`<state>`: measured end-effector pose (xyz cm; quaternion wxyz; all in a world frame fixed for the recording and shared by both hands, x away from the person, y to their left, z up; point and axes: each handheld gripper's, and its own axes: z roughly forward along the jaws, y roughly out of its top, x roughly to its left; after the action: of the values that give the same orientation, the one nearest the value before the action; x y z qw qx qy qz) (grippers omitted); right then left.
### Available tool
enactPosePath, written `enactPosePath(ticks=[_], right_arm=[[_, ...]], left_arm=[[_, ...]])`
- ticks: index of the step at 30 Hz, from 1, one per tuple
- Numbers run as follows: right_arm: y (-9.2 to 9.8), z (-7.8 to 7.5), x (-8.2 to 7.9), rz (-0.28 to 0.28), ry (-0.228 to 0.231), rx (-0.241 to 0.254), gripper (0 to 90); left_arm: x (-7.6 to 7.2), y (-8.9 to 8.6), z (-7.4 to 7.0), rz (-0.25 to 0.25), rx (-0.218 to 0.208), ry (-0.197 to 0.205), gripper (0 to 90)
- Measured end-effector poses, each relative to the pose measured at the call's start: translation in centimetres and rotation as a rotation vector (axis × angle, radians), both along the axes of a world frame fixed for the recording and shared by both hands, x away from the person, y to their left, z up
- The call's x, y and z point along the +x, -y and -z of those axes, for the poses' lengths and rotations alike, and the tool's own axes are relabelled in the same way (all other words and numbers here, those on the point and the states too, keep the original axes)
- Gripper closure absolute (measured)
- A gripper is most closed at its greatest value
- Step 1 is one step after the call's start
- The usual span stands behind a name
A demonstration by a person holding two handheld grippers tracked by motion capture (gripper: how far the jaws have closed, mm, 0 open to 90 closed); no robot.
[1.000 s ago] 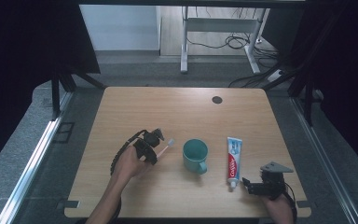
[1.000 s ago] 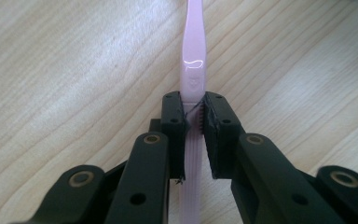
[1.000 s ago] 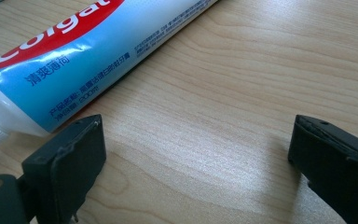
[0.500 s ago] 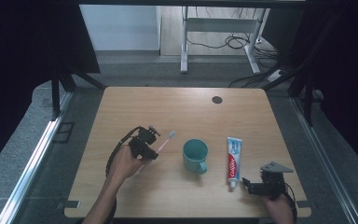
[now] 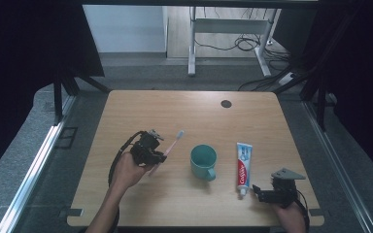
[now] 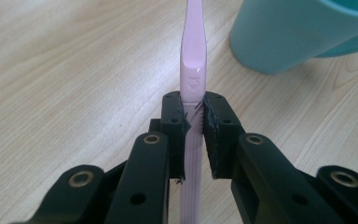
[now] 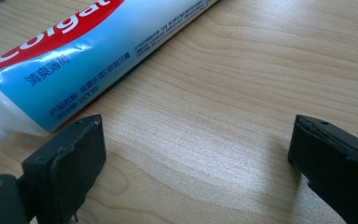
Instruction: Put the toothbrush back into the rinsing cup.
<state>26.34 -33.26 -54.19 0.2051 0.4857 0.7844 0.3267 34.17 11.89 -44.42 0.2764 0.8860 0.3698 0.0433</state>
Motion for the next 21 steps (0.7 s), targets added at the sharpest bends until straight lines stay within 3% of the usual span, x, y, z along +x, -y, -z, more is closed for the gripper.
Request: enactPosePath(ticks=[21], right_arm=[[0.0, 0.0, 0.0, 0.0, 0.002, 0.0, 3.9]], left_arm=[[-1.0, -0.1, -1.8, 0.019, -0.129, 0.127, 79.4]])
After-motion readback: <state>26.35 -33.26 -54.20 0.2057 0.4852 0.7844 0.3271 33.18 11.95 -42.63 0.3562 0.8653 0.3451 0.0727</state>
